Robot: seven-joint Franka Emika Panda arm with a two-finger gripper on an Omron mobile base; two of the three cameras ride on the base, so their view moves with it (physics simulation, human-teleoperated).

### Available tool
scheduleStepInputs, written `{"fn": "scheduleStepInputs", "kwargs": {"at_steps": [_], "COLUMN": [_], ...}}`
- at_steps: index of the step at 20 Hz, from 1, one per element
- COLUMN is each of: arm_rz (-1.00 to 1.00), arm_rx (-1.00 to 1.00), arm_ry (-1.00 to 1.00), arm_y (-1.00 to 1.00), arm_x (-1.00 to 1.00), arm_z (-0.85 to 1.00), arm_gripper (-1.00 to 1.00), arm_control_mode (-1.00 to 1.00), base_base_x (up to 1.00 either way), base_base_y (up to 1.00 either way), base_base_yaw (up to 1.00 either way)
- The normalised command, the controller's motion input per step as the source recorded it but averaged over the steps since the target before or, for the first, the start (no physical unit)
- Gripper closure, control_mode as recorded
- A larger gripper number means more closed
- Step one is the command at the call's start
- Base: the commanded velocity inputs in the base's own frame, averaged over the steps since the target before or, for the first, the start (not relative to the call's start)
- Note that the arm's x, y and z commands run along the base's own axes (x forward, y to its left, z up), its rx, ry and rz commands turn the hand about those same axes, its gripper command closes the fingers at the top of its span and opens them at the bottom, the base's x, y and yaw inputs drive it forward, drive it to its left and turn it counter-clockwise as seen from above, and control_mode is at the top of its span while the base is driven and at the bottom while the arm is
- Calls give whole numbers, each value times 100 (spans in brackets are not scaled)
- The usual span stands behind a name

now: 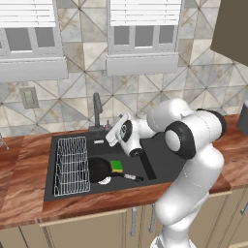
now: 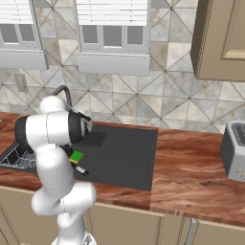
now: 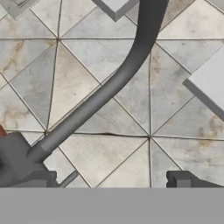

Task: Pick the pan and sponge and place them into the sink. Then turn on the water.

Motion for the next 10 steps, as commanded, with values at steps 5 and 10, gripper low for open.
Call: {"fn": "scheduleStepInputs", "kwargs": {"at_steps": [5, 10], "arm_rz": [7, 6], "arm_rx": [7, 17], "arm_ry": [-10, -7], "arm_y": [-68, -66], "arm_x": [34, 43], "arm_z": [-57, -23], "arm_gripper": [-100, -100], "arm_control_mode": [-100, -100], "base_base_x": [0, 0], "base_base_y": [0, 0], "base_base_yaw": [0, 0]}}
